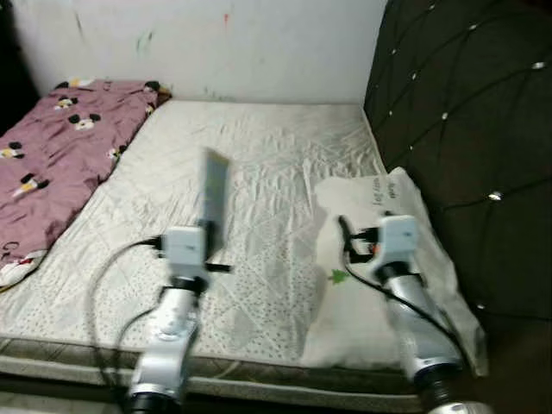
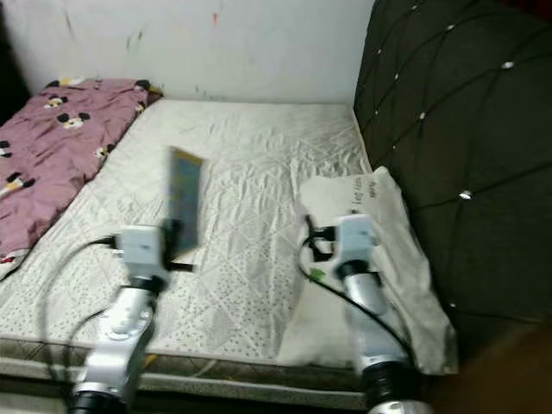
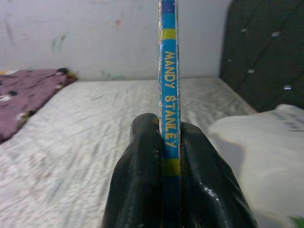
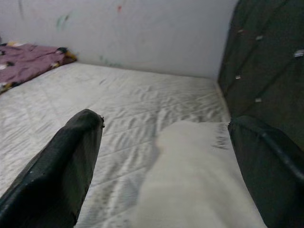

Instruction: Clean up the room

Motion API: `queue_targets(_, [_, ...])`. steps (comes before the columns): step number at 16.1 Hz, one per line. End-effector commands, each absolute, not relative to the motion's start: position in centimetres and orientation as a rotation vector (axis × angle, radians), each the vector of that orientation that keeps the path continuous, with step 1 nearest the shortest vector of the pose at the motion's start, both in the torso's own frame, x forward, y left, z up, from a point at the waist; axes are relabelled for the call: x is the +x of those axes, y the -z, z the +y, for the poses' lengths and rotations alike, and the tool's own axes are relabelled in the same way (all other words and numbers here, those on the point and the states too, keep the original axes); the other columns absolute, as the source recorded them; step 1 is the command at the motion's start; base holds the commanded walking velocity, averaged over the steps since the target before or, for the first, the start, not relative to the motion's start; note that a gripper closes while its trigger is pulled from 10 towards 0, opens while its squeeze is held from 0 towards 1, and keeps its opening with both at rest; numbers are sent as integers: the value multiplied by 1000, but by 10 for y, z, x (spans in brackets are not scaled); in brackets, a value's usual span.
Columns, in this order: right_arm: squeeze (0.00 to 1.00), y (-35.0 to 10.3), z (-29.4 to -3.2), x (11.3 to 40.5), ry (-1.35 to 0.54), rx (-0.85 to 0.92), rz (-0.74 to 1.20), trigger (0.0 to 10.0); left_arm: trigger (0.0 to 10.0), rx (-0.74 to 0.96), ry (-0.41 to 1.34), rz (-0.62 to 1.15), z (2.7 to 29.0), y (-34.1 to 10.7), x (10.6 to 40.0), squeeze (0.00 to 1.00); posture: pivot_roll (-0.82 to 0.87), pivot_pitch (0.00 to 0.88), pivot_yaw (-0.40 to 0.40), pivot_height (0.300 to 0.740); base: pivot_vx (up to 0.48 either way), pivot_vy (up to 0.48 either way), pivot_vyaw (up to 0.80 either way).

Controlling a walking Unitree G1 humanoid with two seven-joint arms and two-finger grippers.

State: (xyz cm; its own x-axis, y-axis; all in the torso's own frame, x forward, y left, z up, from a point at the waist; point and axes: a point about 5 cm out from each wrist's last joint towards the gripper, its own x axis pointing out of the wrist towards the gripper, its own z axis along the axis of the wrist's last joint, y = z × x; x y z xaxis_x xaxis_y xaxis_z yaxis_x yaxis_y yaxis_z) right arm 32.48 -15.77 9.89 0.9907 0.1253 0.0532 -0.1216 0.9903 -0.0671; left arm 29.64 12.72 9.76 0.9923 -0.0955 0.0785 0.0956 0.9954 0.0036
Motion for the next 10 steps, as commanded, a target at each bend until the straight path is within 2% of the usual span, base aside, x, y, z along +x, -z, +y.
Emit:
queue_targets(1, [0,-101,-149,326,-149,-51,-66,10000,10000,8,71,-128,136,-108,298,0,2,0,29,740,0,0,0])
queue_targets(8, [0,-99,-146,327,-158,-43,-55,10000,10000,-8,77,-128,136,-108,299,0,6,0,30,740,0,0,0])
queue_targets(10, [0,-98,-146,327,-159,-44,-50,10000,10000,-21,75,-120,136,-107,298,0,6,0,30,740,0,0,-800])
